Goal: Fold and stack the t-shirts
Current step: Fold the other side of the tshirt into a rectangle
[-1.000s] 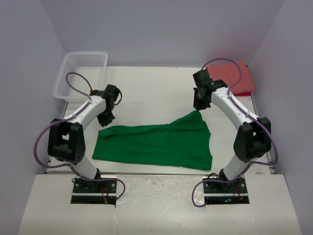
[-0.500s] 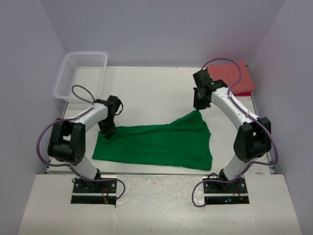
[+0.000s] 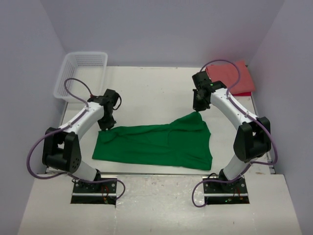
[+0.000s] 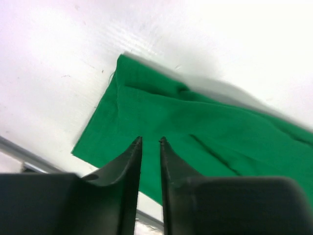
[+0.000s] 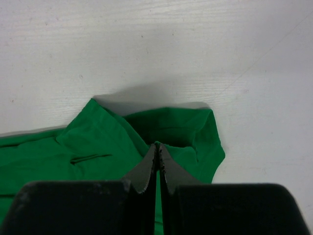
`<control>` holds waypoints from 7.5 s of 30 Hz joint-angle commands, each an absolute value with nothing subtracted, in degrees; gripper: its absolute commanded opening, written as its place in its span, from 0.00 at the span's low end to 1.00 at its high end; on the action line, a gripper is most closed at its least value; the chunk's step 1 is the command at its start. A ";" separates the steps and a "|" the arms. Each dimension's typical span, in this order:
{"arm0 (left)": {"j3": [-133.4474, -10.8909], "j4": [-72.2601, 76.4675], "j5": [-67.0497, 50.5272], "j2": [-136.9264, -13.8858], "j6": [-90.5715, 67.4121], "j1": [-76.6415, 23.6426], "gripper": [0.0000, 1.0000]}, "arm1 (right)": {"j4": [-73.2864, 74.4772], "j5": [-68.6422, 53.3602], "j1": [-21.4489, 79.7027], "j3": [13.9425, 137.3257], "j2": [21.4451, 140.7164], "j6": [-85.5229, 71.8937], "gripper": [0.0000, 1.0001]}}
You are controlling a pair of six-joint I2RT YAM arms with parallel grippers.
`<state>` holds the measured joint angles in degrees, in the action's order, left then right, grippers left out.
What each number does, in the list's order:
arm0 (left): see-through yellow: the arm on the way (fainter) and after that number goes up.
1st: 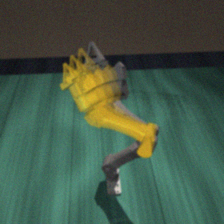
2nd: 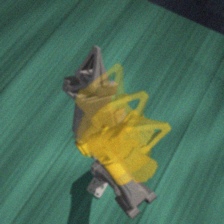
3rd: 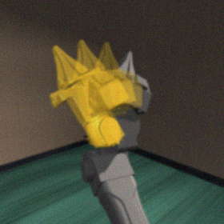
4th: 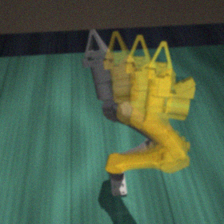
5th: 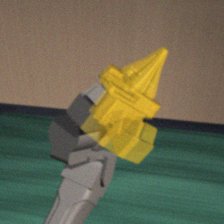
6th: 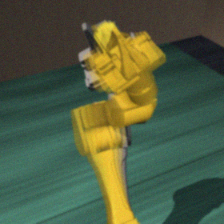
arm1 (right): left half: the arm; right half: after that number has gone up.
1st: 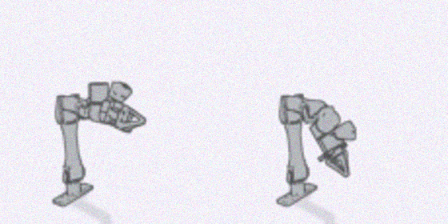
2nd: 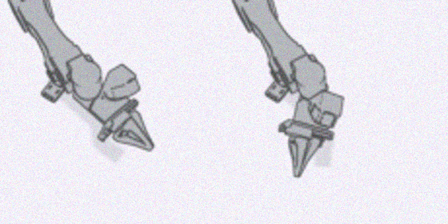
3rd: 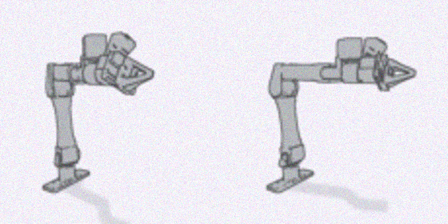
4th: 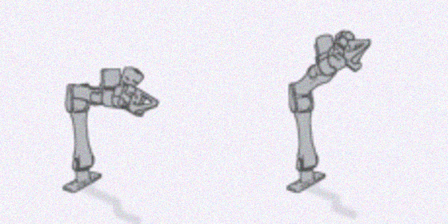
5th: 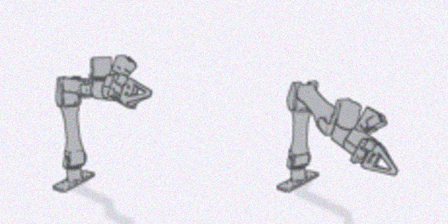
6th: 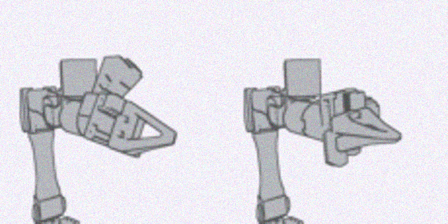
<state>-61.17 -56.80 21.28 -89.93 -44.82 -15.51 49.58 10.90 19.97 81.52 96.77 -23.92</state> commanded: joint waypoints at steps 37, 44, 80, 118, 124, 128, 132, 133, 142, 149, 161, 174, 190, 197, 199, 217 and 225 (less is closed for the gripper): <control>-49.75 -35.25 2.64 -86.74 -29.44 2.37 0.48 | 48.34 9.76 21.53 81.56 93.16 -22.50 0.00; -50.97 -34.63 2.37 -88.06 -29.00 3.69 0.30 | 48.69 10.19 21.88 81.65 93.43 -22.68 0.00; -72.59 -37.97 7.21 -90.61 -31.02 3.25 0.00 | 53.79 17.23 19.16 97.11 101.77 -21.71 0.00; -75.85 -43.41 10.81 -98.97 -33.49 1.41 0.00 | 55.20 13.54 20.03 90.29 95.90 -24.69 0.00; -73.39 -51.76 18.54 -98.17 -35.86 -1.14 0.00 | 56.60 13.97 23.99 81.32 87.55 -27.86 0.00; -70.06 -54.41 20.21 -97.30 -37.00 -1.32 0.00 | 57.48 13.63 25.13 76.21 83.07 -30.93 0.00; -65.66 -55.02 21.35 -95.45 -38.93 -1.32 0.00 | 58.54 12.75 25.66 71.20 79.81 -33.74 0.00; -65.57 -55.63 22.14 -95.28 -39.54 -1.32 0.00 | 58.36 11.87 25.66 69.02 78.41 -34.19 0.00; -64.60 -57.75 23.73 -95.27 -41.05 -1.32 0.00 | 58.89 10.81 25.93 60.30 74.89 -38.41 0.00; -64.42 -57.92 24.52 -96.33 -40.69 -1.32 0.00 | 58.71 10.99 26.37 57.66 73.39 -39.55 0.00; -60.73 -56.51 22.67 -98.17 -40.08 -1.32 0.00 | 57.83 10.02 28.39 53.18 71.81 -41.92 0.00; -60.03 -56.15 28.11 -90.54 -43.93 -1.41 0.10 | 57.13 10.02 29.71 54.49 69.09 -41.48 0.29; -64.69 -42.27 3.71 -88.23 -36.74 -6.33 0.00 | 51.42 12.05 30.67 72.59 88.50 -34.28 0.00; -66.36 -43.32 5.71 -93.86 -36.30 -4.84 0.00 | 50.71 10.55 29.45 73.57 93.51 -33.22 0.00; -66.36 -44.03 6.58 -94.22 -36.21 -4.31 0.00 | 50.71 9.76 27.60 73.22 94.39 -33.57 0.00; -60.91 -47.02 9.58 -92.90 -34.54 -4.04 0.00 | 48.69 6.59 25.84 72.95 99.32 -31.73 0.00; -58.63 -47.81 12.30 -87.72 -35.07 -4.04 0.00 | 47.72 6.68 26.02 70.32 98.88 -31.55 0.00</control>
